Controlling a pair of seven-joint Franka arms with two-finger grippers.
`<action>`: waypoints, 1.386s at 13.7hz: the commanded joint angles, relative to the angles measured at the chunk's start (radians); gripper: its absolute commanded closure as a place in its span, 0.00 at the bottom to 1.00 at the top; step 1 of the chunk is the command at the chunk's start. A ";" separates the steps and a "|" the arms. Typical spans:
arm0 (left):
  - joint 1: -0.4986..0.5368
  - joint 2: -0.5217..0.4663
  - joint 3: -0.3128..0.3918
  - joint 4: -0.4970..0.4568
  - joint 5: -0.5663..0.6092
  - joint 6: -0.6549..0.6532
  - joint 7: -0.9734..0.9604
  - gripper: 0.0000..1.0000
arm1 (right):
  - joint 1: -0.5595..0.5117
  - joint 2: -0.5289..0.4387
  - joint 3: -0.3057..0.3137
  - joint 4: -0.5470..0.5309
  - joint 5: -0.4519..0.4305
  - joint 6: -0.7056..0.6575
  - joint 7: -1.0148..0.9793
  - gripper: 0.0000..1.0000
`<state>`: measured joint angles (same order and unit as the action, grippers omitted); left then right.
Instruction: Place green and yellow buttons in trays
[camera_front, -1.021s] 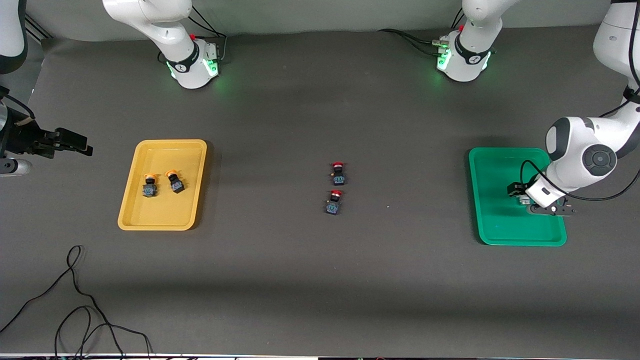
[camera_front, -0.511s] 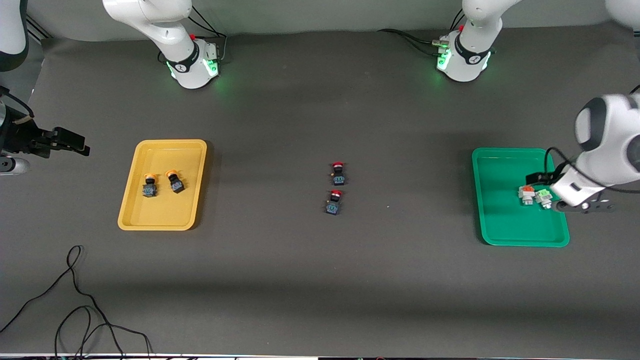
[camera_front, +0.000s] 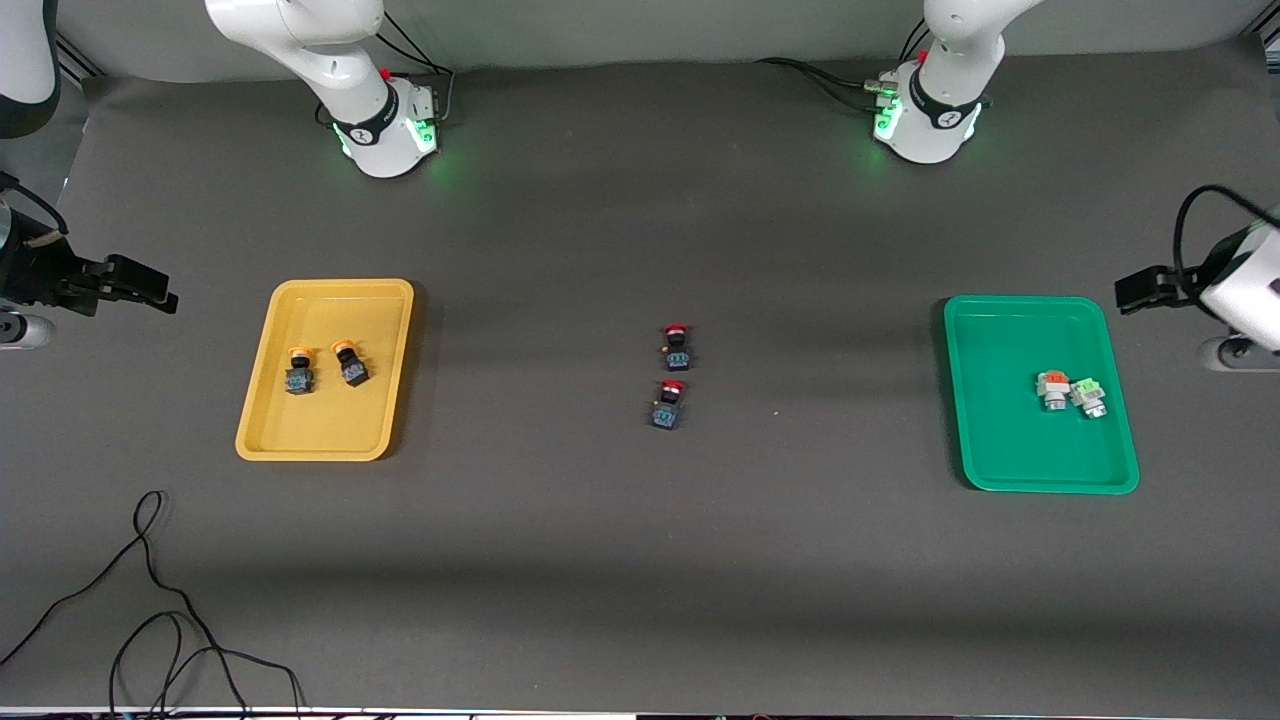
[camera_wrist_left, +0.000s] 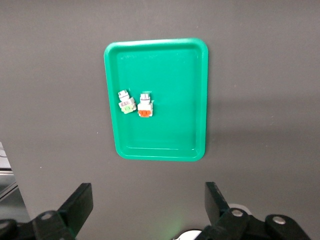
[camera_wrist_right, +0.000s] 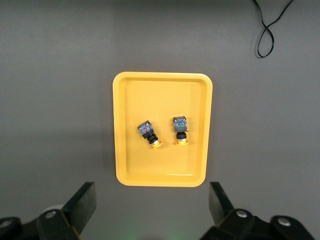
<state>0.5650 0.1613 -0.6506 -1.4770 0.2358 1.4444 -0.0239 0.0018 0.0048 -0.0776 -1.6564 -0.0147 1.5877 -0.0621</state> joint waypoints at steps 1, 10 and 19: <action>-0.030 0.034 -0.009 0.057 -0.038 -0.045 0.004 0.00 | 0.000 -0.003 0.005 0.024 -0.014 -0.005 0.019 0.00; -0.033 0.038 -0.009 0.049 -0.079 -0.059 0.005 0.00 | -0.003 0.009 0.007 0.035 -0.014 -0.008 0.021 0.00; -0.602 -0.067 0.540 -0.021 -0.105 -0.020 0.007 0.00 | -0.003 0.011 0.007 0.035 -0.016 -0.008 0.019 0.00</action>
<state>0.0562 0.1671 -0.2099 -1.4416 0.1518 1.3940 -0.0236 0.0018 0.0082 -0.0768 -1.6371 -0.0147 1.5881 -0.0616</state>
